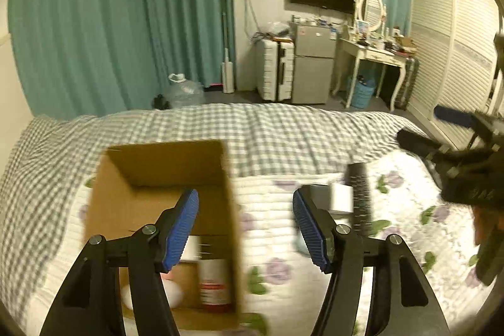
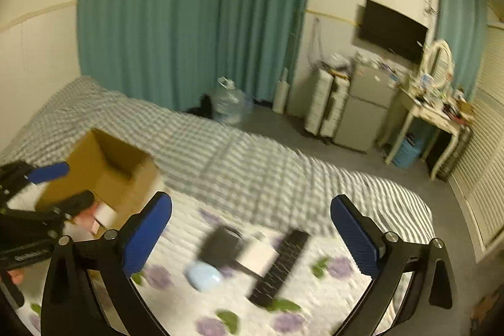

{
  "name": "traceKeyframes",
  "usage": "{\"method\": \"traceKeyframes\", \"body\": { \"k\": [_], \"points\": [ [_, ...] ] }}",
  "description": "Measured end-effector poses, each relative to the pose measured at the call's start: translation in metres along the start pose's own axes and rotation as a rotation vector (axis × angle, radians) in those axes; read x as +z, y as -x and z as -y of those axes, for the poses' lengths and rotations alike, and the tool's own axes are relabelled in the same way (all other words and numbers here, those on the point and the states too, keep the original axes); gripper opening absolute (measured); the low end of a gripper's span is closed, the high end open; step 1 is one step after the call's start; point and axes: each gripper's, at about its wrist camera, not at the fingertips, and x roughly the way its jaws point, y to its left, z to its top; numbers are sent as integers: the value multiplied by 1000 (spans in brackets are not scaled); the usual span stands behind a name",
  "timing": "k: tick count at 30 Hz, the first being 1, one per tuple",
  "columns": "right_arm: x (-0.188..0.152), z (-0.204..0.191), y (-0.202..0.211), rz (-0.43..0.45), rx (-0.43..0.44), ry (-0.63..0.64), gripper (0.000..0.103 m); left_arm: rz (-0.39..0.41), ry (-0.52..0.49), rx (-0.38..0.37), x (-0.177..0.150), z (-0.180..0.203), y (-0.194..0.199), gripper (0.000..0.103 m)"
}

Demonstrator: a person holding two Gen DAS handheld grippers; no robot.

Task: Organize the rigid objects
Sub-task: 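Drop the pink card and white charger into the box, opening both tools, then grasp the light-blue earbud case with the left tool while the right tool grasps the black remote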

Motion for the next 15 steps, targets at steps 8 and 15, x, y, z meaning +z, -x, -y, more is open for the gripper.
{"method": "traceKeyframes", "body": {
  "k": [8,15],
  "points": [
    [-56,50,-34,-110,-50,-59,102,-109,-29,10,-23,69,-49,66],
    [-93,72,-71,-221,-6,-131,102,-235,-55,19,-58,93,-109,66]
  ]
}}
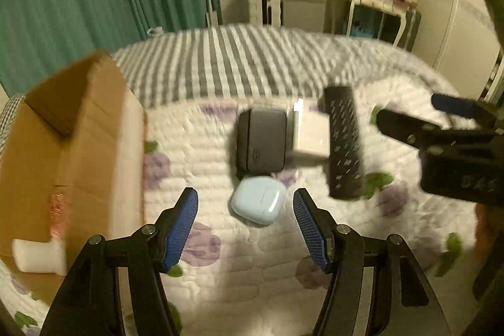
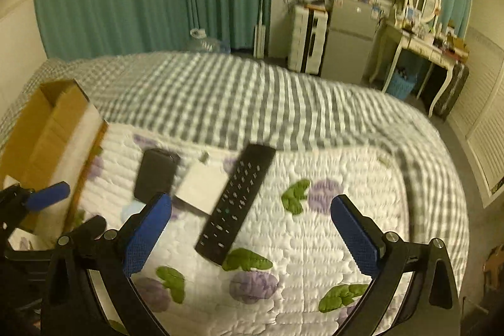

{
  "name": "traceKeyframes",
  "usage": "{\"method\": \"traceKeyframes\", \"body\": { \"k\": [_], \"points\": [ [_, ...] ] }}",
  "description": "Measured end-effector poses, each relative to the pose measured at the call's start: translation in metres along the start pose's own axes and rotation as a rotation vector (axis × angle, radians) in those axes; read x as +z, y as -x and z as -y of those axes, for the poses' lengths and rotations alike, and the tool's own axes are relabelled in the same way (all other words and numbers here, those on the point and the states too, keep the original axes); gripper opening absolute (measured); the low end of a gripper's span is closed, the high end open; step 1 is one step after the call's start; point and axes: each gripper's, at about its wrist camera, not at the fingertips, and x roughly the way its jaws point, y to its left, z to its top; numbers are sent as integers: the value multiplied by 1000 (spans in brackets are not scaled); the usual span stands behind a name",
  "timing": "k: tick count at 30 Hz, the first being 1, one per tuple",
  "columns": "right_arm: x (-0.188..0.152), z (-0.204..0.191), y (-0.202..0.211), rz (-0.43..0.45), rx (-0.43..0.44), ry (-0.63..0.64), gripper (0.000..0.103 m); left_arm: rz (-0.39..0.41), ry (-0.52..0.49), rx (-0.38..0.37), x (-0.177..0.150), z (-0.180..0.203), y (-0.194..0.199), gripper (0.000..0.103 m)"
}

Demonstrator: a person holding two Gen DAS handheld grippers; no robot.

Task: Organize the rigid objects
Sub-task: 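Grasp the light-blue earbud case with the left tool while the right tool grasps the black remote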

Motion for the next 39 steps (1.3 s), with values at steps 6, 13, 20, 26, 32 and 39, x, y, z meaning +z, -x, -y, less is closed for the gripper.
{"method": "traceKeyframes", "body": {
  "k": [6,13,20,26,32,39],
  "points": [
    [-9,-4,-32,-67,24,35,98,-46,-22,9,-9,6,-45,66],
    [-12,-18,-61,-118,40,89,82,-50,7,-46,-15,3,-73,66],
    [-11,-20,-84,-166,39,74,64,-27,4,-82,-16,1,-71,54],
    [-12,-25,-92,-185,68,74,55,-30,19,-88,-23,-10,-58,53],
    [-10,-16,-101,-184,120,-2,55,-13,22,-67,-22,-12,-44,53],
    [-9,-10,-88,-146,111,-14,25,9,26,-39,-19,-15,-30,53]
  ]
}}
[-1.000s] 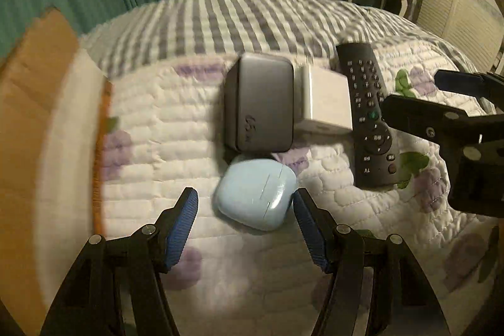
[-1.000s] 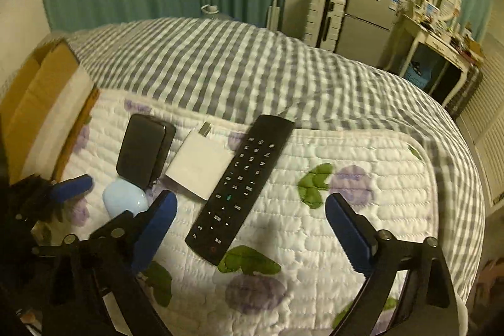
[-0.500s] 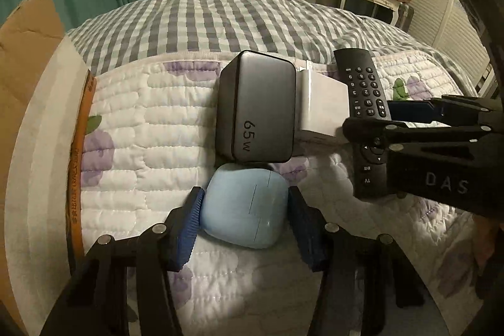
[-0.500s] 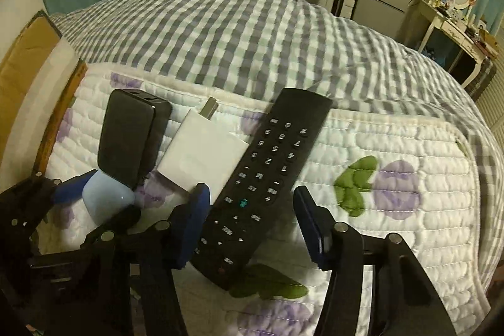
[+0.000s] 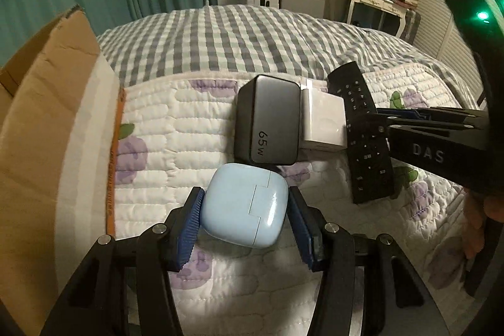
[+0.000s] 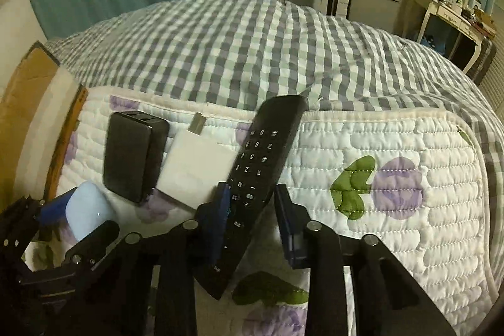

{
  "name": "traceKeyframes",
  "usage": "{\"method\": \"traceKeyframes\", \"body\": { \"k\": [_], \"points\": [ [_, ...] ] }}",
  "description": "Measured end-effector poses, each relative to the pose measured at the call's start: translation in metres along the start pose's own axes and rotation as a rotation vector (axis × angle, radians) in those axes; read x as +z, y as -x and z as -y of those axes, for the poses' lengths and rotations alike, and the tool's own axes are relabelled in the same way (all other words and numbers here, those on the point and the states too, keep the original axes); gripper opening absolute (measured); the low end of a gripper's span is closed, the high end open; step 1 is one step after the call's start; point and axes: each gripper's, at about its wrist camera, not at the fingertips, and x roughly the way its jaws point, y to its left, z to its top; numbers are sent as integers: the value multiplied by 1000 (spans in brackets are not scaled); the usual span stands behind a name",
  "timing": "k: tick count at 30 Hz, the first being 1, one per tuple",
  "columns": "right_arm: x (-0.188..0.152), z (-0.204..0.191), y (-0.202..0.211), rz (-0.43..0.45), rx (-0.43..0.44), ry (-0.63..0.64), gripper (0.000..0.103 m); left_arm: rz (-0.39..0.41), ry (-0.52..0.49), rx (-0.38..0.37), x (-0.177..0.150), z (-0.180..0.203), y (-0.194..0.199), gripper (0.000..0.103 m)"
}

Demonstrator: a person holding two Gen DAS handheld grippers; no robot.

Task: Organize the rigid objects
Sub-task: 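Grasp the light-blue earbud case with the left tool while the right tool grasps the black remote, then carry the earbud case and remote over the box and release both inside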

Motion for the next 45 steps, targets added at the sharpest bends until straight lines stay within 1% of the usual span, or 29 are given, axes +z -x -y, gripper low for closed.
{"method": "traceKeyframes", "body": {
  "k": [1,4,8,15,18,20,24,25,27,30,33,34,36,37,38,39,40,42,45],
  "points": [
    [0,-2,6,16,0,16,21,3,1,2,0,-1,2,53],
    [-4,-6,21,43,-13,45,18,9,6,5,1,-4,8,53],
    [-10,-11,35,53,-28,63,17,24,20,1,1,-8,19,53],
    [-19,-25,62,92,-57,51,17,65,32,-13,4,-14,46,53],
    [-25,-36,65,82,-58,58,16,80,32,-18,2,-19,60,53],
    [-32,-46,62,56,-75,76,16,85,35,-22,2,-22,66,53],
    [-42,-64,41,-22,-92,114,16,93,27,-42,-1,-26,73,53],
    [-44,-67,37,-27,-92,122,16,94,19,-42,-1,-25,74,53],
    [-43,-70,32,-33,-73,118,17,93,12,-41,-2,-24,72,53],
    [-40,-64,26,-38,-43,59,19,85,13,-49,-3,-23,69,53],
    [-38,-58,24,-36,-8,29,19,77,13,-51,-3,-22,65,53],
    [-38,-58,23,-39,22,23,21,75,13,-51,-3,-22,64,53],
    [-39,-59,16,-81,81,10,33,75,11,-49,-3,-23,64,53],
    [-41,-60,11,-97,76,11,36,76,10,-47,-3,-22,64,53],
    [-43,-62,5,-113,58,24,35,76,10,-47,-4,-24,64,53],
    [-43,-61,1,-115,47,25,26,76,10,-47,-4,-24,64,53],
    [-43,-60,-1,-114,42,22,22,77,9,-44,-4,-23,64,53],
    [-41,-60,7,-82,48,21,20,77,6,-42,-4,-23,65,53],
    [-41,-65,22,-40,42,49,19,82,1,-41,-4,-21,68,53]
  ]
}}
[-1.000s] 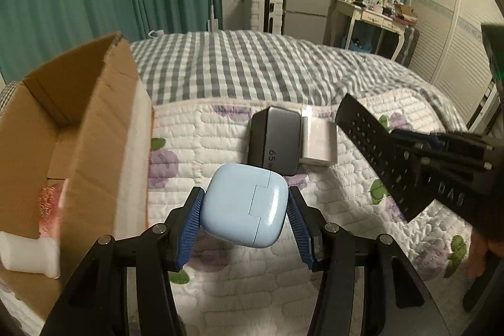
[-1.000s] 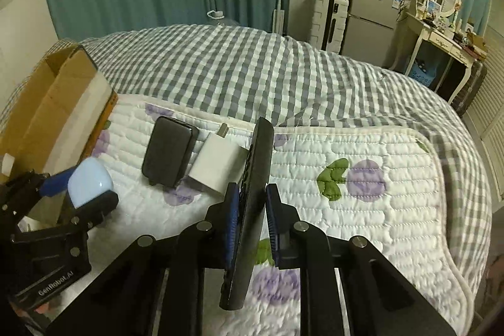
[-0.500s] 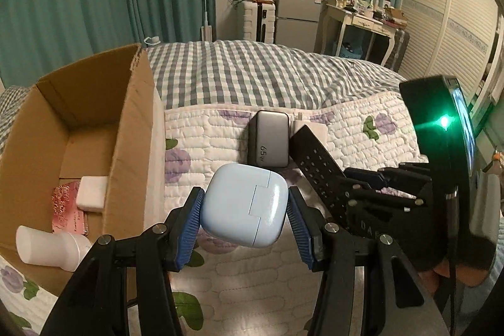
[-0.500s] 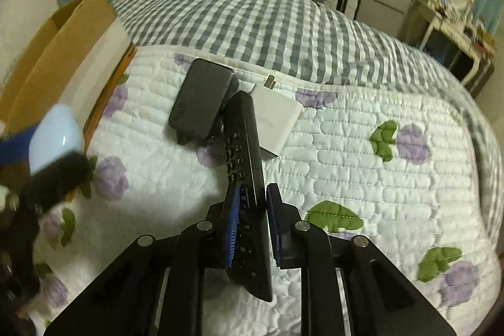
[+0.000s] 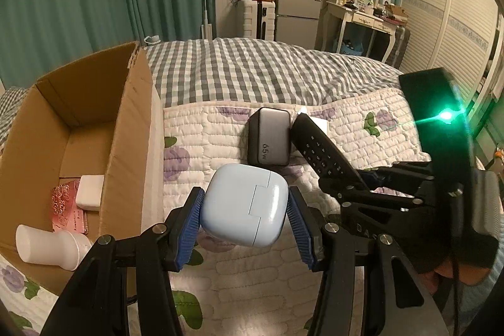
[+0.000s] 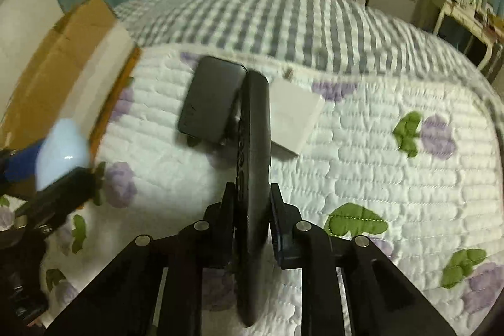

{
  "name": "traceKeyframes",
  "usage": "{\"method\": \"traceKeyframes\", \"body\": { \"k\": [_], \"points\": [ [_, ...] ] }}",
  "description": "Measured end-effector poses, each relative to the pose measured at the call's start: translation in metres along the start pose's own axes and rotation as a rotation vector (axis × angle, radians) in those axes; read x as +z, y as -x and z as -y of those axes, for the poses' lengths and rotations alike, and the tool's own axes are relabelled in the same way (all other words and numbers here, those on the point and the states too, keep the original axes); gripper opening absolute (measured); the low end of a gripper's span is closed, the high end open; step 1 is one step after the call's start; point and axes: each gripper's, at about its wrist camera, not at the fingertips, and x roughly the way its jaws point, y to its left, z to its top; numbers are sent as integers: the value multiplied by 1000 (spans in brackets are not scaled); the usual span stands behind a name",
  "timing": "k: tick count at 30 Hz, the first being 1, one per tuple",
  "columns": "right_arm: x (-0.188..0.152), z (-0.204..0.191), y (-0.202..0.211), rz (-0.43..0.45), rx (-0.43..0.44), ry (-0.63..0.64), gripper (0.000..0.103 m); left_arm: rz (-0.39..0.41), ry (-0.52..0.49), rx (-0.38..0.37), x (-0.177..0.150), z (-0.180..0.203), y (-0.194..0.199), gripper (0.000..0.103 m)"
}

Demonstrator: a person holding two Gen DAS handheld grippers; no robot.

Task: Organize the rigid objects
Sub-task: 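Carry the earbud case and remote over the box and release both inside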

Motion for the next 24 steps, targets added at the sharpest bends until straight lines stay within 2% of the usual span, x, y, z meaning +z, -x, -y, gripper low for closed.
{"method": "traceKeyframes", "body": {
  "k": [3,5,13,19,24],
  "points": [
    [-1,-8,18,43,-41,38,19,12,-6,-6,2,1,8,53],
    [-1,-11,31,68,-36,25,19,33,-7,-14,5,1,19,53],
    [3,-20,104,203,-59,-26,19,158,13,-50,28,-22,90,53],
    [32,-68,155,295,-57,42,19,241,13,-31,44,-62,140,53],
    [55,-119,184,362,8,88,19,262,23,-3,51,-101,152,54]
  ]
}}
